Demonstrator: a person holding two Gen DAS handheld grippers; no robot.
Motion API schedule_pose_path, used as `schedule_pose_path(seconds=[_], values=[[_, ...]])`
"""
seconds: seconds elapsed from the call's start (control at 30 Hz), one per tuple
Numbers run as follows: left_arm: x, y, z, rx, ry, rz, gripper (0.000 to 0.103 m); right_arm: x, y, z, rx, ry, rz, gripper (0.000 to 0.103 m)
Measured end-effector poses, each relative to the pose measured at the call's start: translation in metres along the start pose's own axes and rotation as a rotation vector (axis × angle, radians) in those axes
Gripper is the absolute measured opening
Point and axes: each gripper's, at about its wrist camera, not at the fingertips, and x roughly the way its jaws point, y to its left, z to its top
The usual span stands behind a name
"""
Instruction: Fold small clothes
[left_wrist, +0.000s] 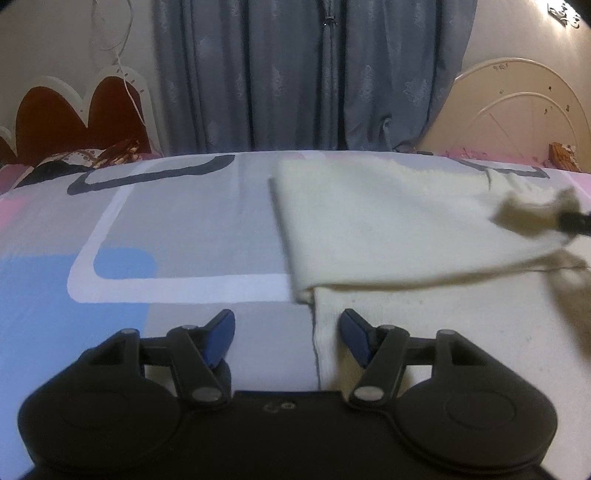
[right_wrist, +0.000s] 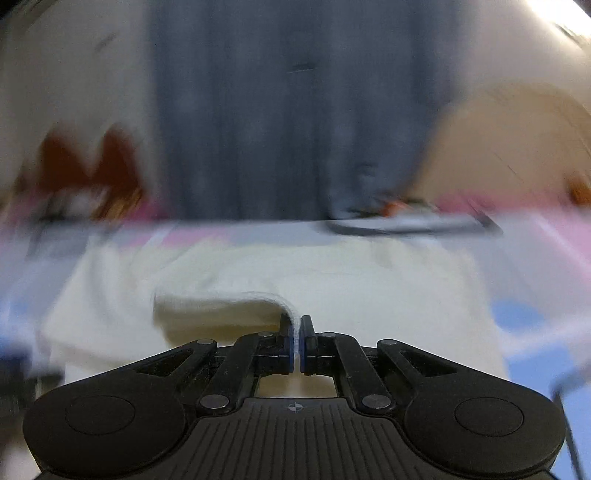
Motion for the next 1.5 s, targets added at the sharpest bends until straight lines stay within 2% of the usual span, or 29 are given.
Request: schedule_pose_path(seconds=[0.1,0.3,0.4,0.47,0.53,0.6,0.7,0.73,0.83,0.93,0.97,1.13,1.2,1.23,1.27,1.3,1.37,1.43,1.5], values=[[0.000,-0.002,0.005,0.000,-0.016,-0.014,0.058,0.005,-0.040,-0.001,0.143,0.055,0.014,0.002],[0.003,-0.011,0.013,0.034,-0.033,-0.017,0.051,0.007,-0.055,-0.001,0.202,0.076,0.056,0.002],[0.004,-0.012,0.015,0.038,-0.043,-0.016,0.049,0.003,-0.053,0.004,0.148,0.076,0.057,0.002],[0.007,-0.012,0.015,0.034,-0.037,-0.025,0.046,-0.003,-0.044,0.005,0.066,0.061,0.055,0.002],[0.010,-0.012,0.016,0.025,-0.031,-0.040,0.037,-0.003,-0.033,0.006,-0.025,0.058,0.040,0.003],[0.009,-0.010,0.018,0.002,-0.052,-0.043,0.033,-0.003,-0.025,0.007,-0.088,0.049,0.031,0.005],[0.012,0.002,0.018,-0.092,-0.043,-0.080,0.024,-0.006,-0.019,0.009,-0.103,0.008,0.035,0.017],[0.013,0.005,0.017,-0.115,-0.036,-0.084,0.024,-0.007,-0.021,0.010,-0.086,-0.003,0.033,0.022],[0.016,0.015,0.013,-0.178,-0.026,-0.101,0.024,-0.007,-0.034,0.016,-0.018,-0.022,0.026,0.022],[0.021,0.029,0.013,-0.293,-0.007,-0.146,0.024,-0.003,-0.051,0.018,0.079,0.014,0.040,0.022],[0.021,0.031,0.013,-0.301,-0.007,-0.150,0.024,-0.001,-0.055,0.018,0.089,0.028,0.036,0.022],[0.018,0.016,0.019,-0.185,-0.017,-0.117,0.024,-0.001,-0.062,0.016,0.116,0.040,0.072,0.022],[0.019,0.014,0.021,-0.168,-0.017,-0.116,0.019,0.000,-0.065,0.017,0.122,0.034,0.058,0.021],[0.020,0.014,0.022,-0.172,-0.014,-0.123,0.014,0.000,-0.066,0.017,0.123,0.038,0.042,0.019],[0.019,0.016,0.022,-0.179,-0.024,-0.130,0.013,0.001,-0.066,0.017,0.121,0.045,0.039,0.004],[0.018,0.017,0.021,-0.182,-0.037,-0.133,0.012,0.001,-0.067,0.018,0.124,0.048,0.048,0.002],[0.014,0.017,0.018,-0.180,-0.060,-0.127,0.012,-0.007,-0.064,0.022,0.107,0.006,0.074,0.002],[0.020,0.015,0.012,-0.162,-0.031,-0.116,0.014,-0.015,-0.060,0.023,0.076,-0.031,0.092,0.003],[0.020,0.019,0.010,-0.169,-0.027,-0.132,0.020,-0.008,-0.063,0.014,0.061,0.022,0.070,0.003]])
